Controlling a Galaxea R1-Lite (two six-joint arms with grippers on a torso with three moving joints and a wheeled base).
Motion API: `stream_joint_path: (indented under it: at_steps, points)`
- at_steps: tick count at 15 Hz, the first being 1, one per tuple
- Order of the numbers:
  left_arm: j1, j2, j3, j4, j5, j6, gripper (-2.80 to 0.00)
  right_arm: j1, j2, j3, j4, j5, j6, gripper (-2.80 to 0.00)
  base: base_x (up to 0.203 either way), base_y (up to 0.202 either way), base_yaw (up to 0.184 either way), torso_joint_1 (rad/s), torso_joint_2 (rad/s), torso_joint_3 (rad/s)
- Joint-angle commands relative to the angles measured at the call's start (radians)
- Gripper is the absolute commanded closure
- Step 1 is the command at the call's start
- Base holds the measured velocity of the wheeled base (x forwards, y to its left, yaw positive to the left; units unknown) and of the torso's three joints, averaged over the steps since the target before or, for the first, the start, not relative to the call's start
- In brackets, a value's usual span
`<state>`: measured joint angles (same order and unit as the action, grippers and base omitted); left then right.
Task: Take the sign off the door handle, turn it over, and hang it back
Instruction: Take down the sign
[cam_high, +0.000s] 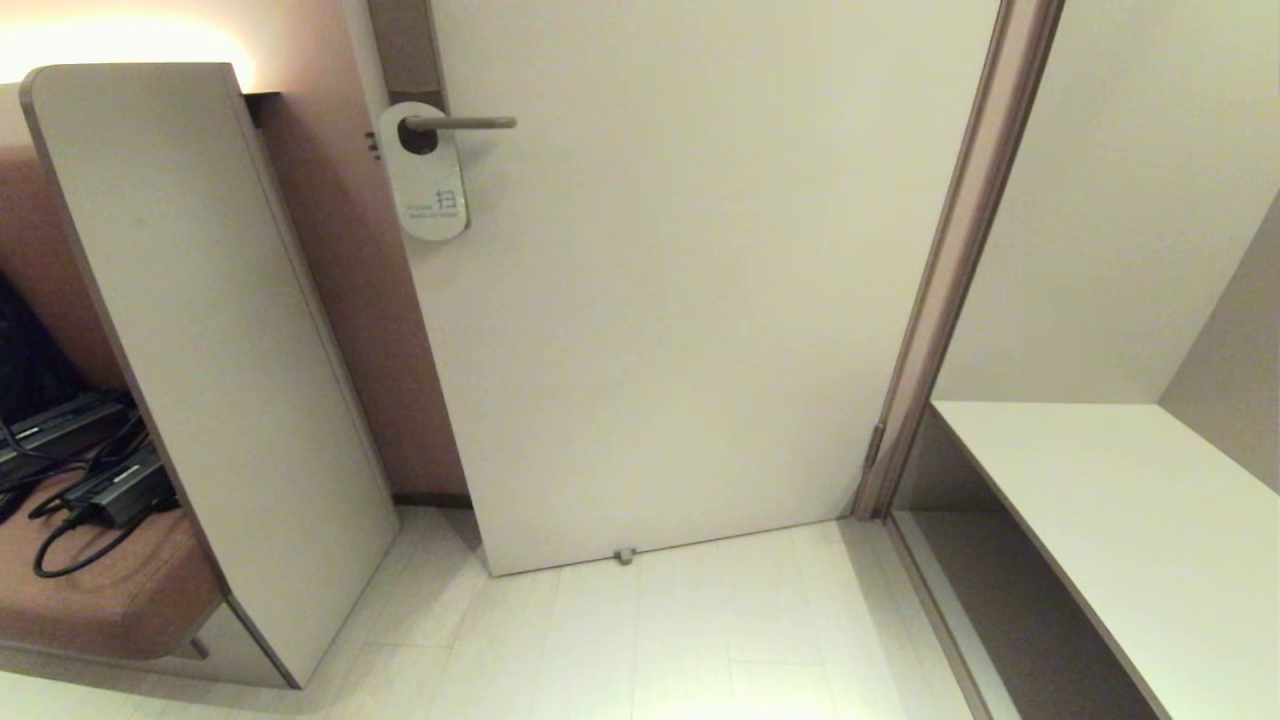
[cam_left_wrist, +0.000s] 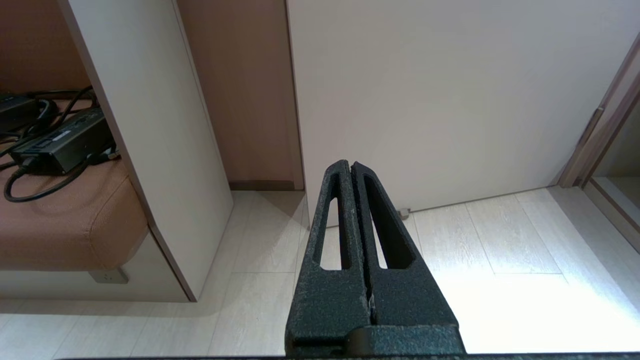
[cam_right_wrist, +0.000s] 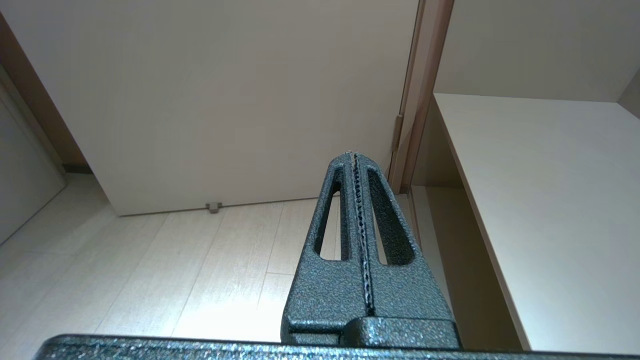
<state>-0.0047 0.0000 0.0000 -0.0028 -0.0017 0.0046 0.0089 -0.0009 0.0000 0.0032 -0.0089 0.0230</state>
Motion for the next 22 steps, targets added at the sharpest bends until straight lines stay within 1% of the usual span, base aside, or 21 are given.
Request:
stream_joint_path:
  at_steps: [1, 10, 22]
  points:
    - [0.000, 0.000, 0.000, 0.000, 0.000, 0.000, 0.00, 0.000, 0.001, 0.000, 0.000, 0.000, 0.000, 0.00, 0.000, 0.000, 0.000, 0.000, 0.00, 0.000]
    - [0.000, 0.000, 0.000, -0.002, 0.000, 0.000, 0.00, 0.000, 0.001, 0.000, 0.000, -0.001, 0.000, 0.00, 0.010, 0.000, -0.001, 0.000, 0.00, 0.000]
    - [0.000, 0.000, 0.000, -0.001, 0.000, 0.000, 0.00, 0.000, 0.001, 0.000, 0.000, 0.000, 0.000, 0.00, 0.188, 0.000, 0.000, 0.003, 0.00, 0.002]
